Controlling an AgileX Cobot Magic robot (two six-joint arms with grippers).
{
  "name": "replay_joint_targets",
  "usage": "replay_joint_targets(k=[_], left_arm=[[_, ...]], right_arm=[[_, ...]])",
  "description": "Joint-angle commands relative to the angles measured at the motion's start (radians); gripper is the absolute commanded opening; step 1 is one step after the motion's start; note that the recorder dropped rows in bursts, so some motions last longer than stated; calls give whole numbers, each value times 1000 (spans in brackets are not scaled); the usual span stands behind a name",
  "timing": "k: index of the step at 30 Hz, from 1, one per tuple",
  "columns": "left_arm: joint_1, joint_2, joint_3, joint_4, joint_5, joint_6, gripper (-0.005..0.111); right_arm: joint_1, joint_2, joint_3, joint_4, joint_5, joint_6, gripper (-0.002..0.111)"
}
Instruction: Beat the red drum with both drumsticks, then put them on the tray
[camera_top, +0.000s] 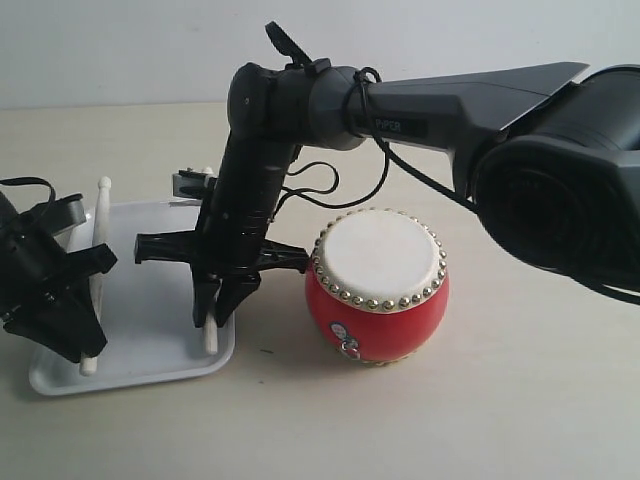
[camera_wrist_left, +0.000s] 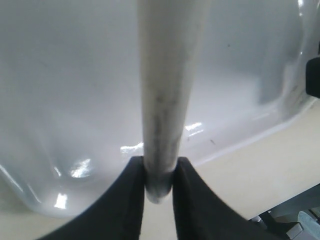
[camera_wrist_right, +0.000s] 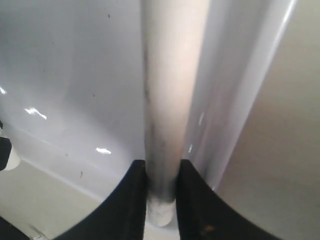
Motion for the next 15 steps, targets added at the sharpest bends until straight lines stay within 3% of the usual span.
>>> replay_joint_targets(k=[1, 6, 12, 15], left_arm=[[2, 1, -5, -7, -6, 5, 0], [2, 1, -5, -7, -8, 2, 2], [2, 1, -5, -7, -11, 2, 32], [2, 1, -5, -9, -14, 2, 39]], right_arm=[[2, -2, -8, -11, -4, -9, 22], [2, -2, -8, -11, -4, -6, 27], [2, -2, -8, -11, -4, -6, 27], [2, -2, -8, -11, -4, -6, 27]])
